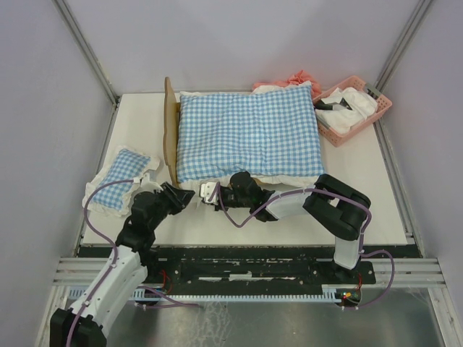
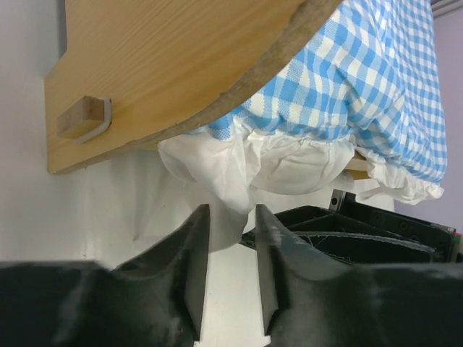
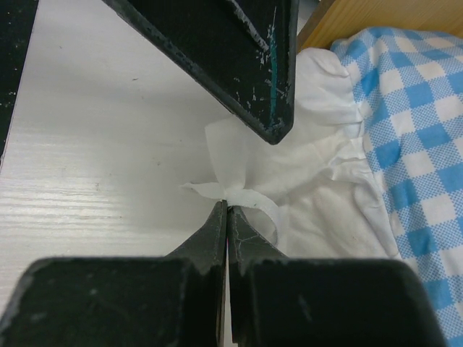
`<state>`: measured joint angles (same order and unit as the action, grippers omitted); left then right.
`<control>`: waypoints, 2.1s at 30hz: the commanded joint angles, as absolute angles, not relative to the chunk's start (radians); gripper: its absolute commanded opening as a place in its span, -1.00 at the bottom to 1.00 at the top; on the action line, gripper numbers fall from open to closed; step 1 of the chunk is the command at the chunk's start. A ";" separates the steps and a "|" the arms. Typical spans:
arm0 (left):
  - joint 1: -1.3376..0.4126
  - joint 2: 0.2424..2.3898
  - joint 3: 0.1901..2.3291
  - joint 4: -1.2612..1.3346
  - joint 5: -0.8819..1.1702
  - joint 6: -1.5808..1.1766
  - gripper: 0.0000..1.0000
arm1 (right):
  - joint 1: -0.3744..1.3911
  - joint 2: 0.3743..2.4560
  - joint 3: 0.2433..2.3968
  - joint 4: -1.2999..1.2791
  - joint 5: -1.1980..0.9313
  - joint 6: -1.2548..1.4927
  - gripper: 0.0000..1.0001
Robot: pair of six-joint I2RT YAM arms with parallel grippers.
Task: Set up the pet bed
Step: Tie the ropes to the bed frame.
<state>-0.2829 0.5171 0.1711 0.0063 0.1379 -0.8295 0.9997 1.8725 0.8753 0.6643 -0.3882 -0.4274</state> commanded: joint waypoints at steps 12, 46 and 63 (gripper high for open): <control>-0.283 0.604 0.375 0.035 0.049 -0.952 -0.95 | 1.005 1.875 0.928 0.578 -0.464 -0.557 -0.96; -0.284 0.677 0.433 -0.004 -0.118 -0.998 -0.95 | 1.105 1.849 1.059 0.158 -0.380 -0.883 -0.84; -0.284 0.638 0.439 -0.078 -0.096 -1.027 -0.76 | 1.089 1.871 1.121 0.235 -0.285 -0.746 -0.95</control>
<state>-0.2874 0.6735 0.3954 -0.0780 -0.0780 -0.9985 1.1019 1.8698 1.0725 0.1596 -0.3275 -0.8452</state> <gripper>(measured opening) 0.081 0.027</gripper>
